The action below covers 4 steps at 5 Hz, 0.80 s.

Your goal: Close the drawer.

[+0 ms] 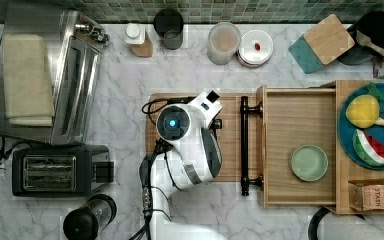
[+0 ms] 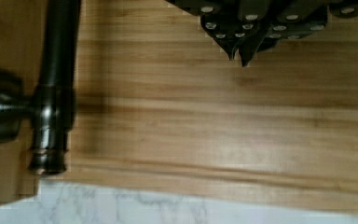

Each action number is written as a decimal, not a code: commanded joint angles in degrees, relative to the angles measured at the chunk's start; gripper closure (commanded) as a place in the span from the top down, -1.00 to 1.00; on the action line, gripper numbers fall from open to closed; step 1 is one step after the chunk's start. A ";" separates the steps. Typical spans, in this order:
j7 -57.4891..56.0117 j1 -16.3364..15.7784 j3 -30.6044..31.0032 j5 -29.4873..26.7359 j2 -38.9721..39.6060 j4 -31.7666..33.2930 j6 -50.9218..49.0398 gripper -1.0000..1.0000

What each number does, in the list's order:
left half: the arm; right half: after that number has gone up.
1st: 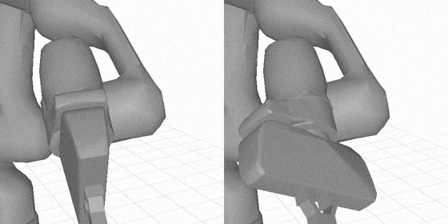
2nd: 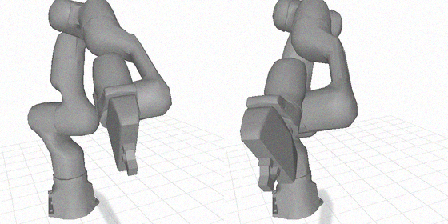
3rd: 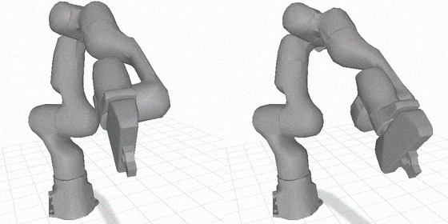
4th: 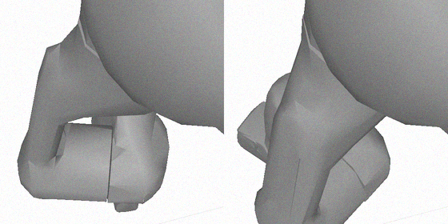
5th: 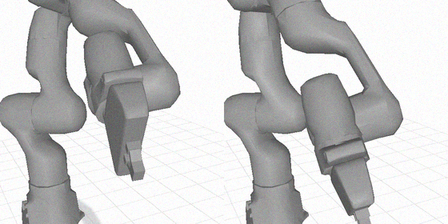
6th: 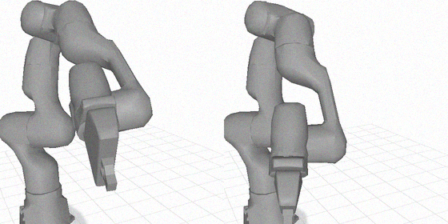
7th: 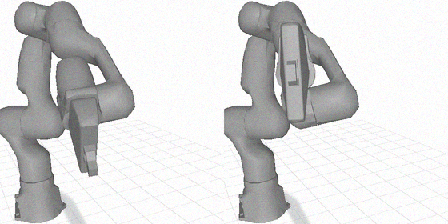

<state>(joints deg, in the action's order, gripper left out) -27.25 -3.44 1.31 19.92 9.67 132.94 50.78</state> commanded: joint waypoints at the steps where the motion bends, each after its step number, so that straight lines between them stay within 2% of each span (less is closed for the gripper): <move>1: -6.48 4.39 -3.16 -0.93 -3.42 2.66 -0.83 -1.00; 2: -11.77 7.47 -4.34 -1.67 -3.30 2.41 0.63 -1.00; 3: -18.03 13.25 -3.44 -3.11 -2.28 -0.47 -1.19 -1.00; 4: -23.82 15.38 -6.49 -4.73 -1.47 -2.38 -0.85 -1.00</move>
<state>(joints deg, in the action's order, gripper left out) -45.91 7.91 -1.08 18.83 9.55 136.08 50.97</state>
